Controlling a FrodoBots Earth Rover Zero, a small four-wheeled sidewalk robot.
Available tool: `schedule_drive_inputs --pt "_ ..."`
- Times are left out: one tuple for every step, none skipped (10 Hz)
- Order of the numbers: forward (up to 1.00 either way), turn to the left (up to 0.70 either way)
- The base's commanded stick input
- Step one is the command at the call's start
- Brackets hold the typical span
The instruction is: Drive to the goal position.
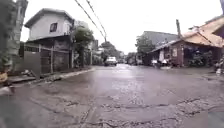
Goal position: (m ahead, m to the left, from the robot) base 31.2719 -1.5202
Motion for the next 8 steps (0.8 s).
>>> schedule_drive_inputs --pt "1.0 0.0" --pt "1.0 0.0" --pt "1.0 0.0" --pt "1.0 0.0" --pt "1.0 0.0" --pt "1.0 0.0" --pt "1.0 0.0" --pt "1.0 0.0"
